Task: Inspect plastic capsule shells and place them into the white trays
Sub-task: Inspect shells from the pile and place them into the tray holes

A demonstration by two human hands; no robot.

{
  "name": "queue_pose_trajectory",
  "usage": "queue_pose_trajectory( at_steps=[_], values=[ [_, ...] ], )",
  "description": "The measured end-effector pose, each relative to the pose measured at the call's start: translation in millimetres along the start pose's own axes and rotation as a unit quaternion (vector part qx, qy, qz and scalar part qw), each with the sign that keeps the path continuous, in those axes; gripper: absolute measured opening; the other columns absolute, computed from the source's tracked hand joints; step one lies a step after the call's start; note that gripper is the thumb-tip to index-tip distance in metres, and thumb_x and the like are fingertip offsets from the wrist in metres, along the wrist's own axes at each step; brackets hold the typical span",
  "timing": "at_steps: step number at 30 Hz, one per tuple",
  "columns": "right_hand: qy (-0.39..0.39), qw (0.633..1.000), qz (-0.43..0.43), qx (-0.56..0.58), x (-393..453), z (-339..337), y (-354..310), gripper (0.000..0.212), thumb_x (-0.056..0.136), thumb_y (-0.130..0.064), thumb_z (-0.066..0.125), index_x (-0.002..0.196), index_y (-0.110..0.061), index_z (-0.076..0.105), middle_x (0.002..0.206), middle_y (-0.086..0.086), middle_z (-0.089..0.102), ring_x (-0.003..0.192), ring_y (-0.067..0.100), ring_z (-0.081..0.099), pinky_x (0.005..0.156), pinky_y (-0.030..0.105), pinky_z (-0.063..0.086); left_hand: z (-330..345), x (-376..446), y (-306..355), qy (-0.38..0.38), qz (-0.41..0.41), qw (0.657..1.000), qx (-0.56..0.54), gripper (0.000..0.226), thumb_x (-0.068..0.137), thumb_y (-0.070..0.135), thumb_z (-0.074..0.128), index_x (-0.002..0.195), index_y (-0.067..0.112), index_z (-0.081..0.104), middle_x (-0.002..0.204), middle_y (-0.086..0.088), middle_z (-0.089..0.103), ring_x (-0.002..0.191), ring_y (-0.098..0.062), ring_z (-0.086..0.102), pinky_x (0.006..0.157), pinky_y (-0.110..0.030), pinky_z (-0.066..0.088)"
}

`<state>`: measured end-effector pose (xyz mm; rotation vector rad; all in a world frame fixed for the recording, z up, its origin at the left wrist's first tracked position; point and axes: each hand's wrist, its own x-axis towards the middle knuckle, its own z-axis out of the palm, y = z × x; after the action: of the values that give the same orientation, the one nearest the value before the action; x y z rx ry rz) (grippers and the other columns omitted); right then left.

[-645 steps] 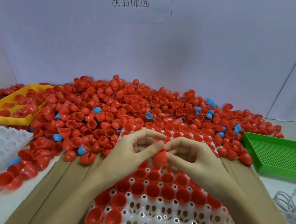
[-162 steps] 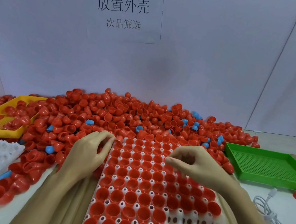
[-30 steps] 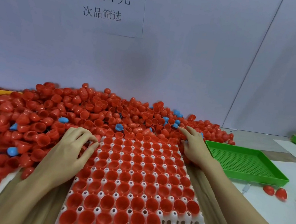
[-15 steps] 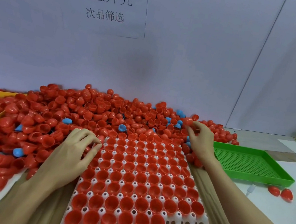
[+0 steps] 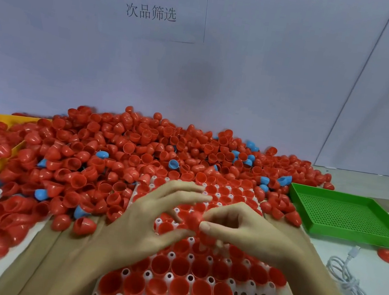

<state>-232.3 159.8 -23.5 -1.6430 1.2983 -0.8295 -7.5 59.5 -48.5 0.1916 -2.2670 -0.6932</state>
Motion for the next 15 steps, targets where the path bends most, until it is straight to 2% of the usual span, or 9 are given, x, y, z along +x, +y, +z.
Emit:
queue_pose_trajectory(
  at_steps=[2, 4, 8, 10, 12, 15],
  values=[
    [-0.013, 1.000, 0.002, 0.010, -1.2, 1.8, -0.7, 0.022, 0.104, -0.041, 0.066, 0.106, -0.024, 0.080, 0.078, -0.003, 0.071, 0.064, 0.016, 0.061, 0.061, 0.027, 0.049, 3.3, -0.6, 2.4, 0.001, 0.001, 1.000, -0.002, 0.038, 0.092, 0.013, 0.081, 0.128, 0.025, 0.073, 0.129, 0.011, 0.067, 0.118, -0.017, 0.068, 0.087, -0.027, 0.059],
    [0.000, 0.999, 0.007, 0.033, -2.0, 2.7, 0.1, 0.027, 0.105, -0.045, 0.061, 0.106, -0.025, 0.080, 0.079, -0.001, 0.072, 0.064, 0.014, 0.062, 0.061, 0.024, 0.051, 4.7, -2.5, 3.3, 0.016, -0.029, 0.999, -0.007, 0.030, 0.093, 0.018, 0.079, 0.122, 0.025, 0.075, 0.115, 0.012, 0.072, 0.108, -0.016, 0.071, 0.086, -0.028, 0.059],
    [0.063, 0.984, 0.025, 0.165, -3.8, 2.3, 3.2, 0.043, 0.109, -0.046, 0.047, 0.124, -0.016, 0.074, 0.094, 0.006, 0.072, 0.083, 0.030, 0.071, 0.066, 0.029, 0.059, 3.5, -2.8, 4.7, 0.065, -0.135, 0.988, -0.039, 0.021, 0.100, 0.034, 0.065, 0.119, 0.038, 0.073, 0.098, 0.014, 0.074, 0.092, -0.016, 0.073, 0.083, -0.023, 0.057],
    [0.069, 0.988, 0.000, 0.135, -7.1, 1.6, 4.0, 0.035, 0.109, -0.041, 0.053, 0.133, -0.021, 0.068, 0.105, 0.002, 0.074, 0.096, 0.032, 0.074, 0.076, 0.032, 0.062, 3.2, -2.2, 5.6, 0.083, -0.169, 0.981, -0.041, 0.016, 0.101, 0.038, 0.061, 0.109, 0.039, 0.075, 0.087, 0.013, 0.074, 0.083, -0.014, 0.072, 0.077, -0.022, 0.056],
    [0.070, 0.994, -0.021, 0.083, -10.0, 1.9, 3.6, 0.036, 0.105, -0.034, 0.064, 0.141, -0.031, 0.061, 0.116, 0.003, 0.073, 0.105, 0.029, 0.075, 0.089, 0.037, 0.062, 3.0, -2.1, 5.7, 0.095, -0.199, 0.974, -0.051, 0.018, 0.101, 0.044, 0.060, 0.102, 0.038, 0.076, 0.078, 0.005, 0.074, 0.071, -0.016, 0.071, 0.071, -0.028, 0.058],
    [0.069, 0.995, -0.049, 0.057, -8.4, 5.7, 2.4, 0.046, 0.099, -0.027, 0.075, 0.142, -0.031, 0.059, 0.118, -0.001, 0.071, 0.108, 0.028, 0.076, 0.092, 0.033, 0.060, 3.0, -2.8, 5.4, 0.098, -0.218, 0.969, -0.060, 0.024, 0.100, 0.050, 0.059, 0.094, 0.035, 0.077, 0.066, -0.001, 0.070, 0.058, -0.018, 0.068, 0.063, -0.033, 0.057]
  ],
)
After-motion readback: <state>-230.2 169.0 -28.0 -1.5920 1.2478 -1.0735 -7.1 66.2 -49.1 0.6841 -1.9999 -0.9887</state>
